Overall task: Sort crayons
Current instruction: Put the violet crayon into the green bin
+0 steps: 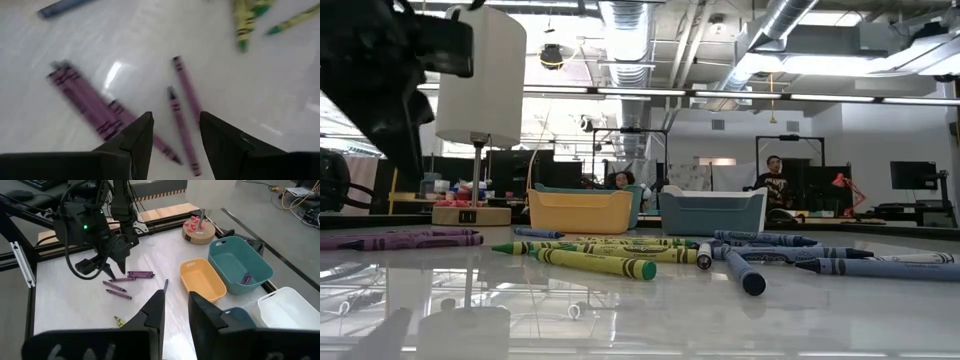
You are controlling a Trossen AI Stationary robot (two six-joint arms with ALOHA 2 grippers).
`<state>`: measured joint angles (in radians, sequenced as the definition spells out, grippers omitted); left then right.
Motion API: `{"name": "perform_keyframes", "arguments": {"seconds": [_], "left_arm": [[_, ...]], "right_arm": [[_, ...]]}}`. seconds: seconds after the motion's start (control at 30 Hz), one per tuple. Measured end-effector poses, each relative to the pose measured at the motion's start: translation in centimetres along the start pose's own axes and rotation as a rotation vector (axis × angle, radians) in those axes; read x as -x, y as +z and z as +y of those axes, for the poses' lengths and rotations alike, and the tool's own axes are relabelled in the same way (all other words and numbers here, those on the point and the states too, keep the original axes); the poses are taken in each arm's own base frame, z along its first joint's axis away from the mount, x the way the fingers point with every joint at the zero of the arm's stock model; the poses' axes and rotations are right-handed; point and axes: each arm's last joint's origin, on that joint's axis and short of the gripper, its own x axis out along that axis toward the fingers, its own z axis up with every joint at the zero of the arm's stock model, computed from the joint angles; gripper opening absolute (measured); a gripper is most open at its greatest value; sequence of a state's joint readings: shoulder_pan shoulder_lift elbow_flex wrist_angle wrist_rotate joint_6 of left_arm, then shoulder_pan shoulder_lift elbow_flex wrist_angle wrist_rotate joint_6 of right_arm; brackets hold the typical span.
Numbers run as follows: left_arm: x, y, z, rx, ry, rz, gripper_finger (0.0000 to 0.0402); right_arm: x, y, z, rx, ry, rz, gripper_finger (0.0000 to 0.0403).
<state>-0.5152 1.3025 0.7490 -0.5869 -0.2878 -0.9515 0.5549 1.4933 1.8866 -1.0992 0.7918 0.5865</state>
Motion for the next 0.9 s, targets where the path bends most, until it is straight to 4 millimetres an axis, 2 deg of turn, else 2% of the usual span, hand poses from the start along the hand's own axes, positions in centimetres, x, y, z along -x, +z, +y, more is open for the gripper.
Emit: {"name": "perform_keyframes", "arguments": {"seconds": [0.33,0.9], "left_arm": [[0.0,-0.8,1.2,0.072,0.145,0.054,0.015],[-0.3,0.0,1.9,0.103,0.191,0.005,0.0151]], "right_arm": [[0.0,0.0,0.0,0.004,-0.001,0.0,0.0081],[0.0,0.0,0.0,0.011,0.002,0.003,0.0081]]}}
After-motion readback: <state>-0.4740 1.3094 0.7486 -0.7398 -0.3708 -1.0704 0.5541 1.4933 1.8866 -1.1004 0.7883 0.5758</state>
